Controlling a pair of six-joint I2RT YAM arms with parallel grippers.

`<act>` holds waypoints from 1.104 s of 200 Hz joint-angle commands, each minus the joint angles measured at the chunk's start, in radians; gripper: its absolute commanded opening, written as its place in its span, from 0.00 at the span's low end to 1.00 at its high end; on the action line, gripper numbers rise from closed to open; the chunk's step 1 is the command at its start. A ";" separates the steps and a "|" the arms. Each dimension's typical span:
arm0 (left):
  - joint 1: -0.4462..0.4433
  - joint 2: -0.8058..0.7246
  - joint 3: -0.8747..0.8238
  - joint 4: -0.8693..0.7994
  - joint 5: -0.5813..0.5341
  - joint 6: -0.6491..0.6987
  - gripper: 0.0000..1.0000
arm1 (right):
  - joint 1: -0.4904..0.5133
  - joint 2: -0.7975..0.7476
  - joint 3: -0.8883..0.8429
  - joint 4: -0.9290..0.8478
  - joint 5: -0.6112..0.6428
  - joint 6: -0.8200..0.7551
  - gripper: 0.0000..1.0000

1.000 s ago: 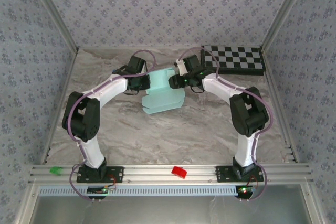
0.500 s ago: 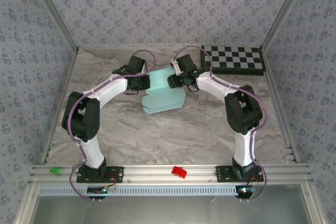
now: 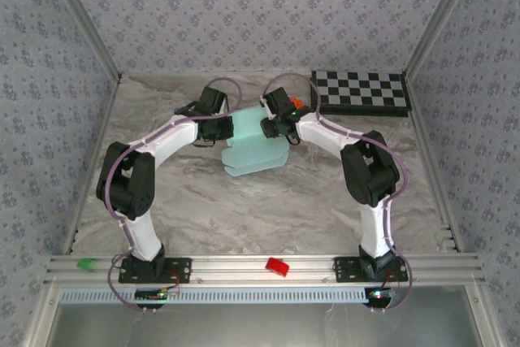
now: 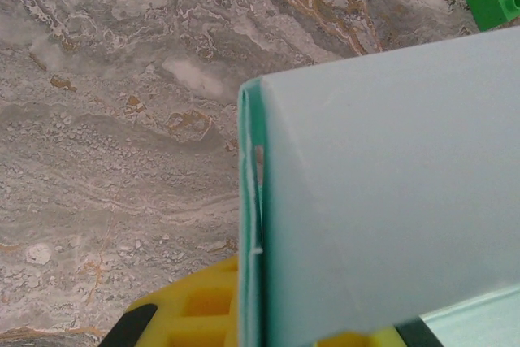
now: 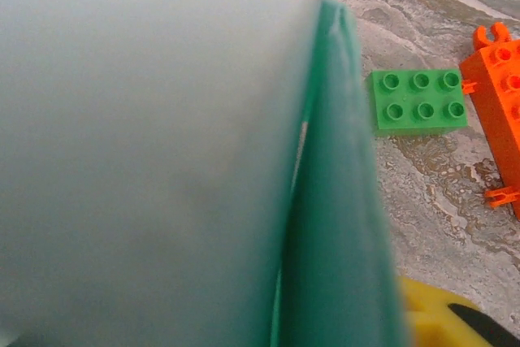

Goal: Fold the paper box

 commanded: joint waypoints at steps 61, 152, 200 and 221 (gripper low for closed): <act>0.000 -0.010 0.029 -0.008 -0.003 0.002 0.00 | 0.024 0.047 0.044 -0.084 0.243 0.020 0.26; 0.000 -0.009 0.034 -0.008 -0.001 0.002 0.00 | 0.040 0.083 0.080 -0.128 0.316 0.043 0.15; 0.000 -0.006 0.034 -0.008 0.000 0.002 0.00 | 0.043 0.108 0.102 -0.160 0.358 0.083 0.07; 0.000 -0.005 0.034 -0.008 0.000 0.002 0.00 | 0.044 0.118 0.115 -0.182 0.392 0.112 0.06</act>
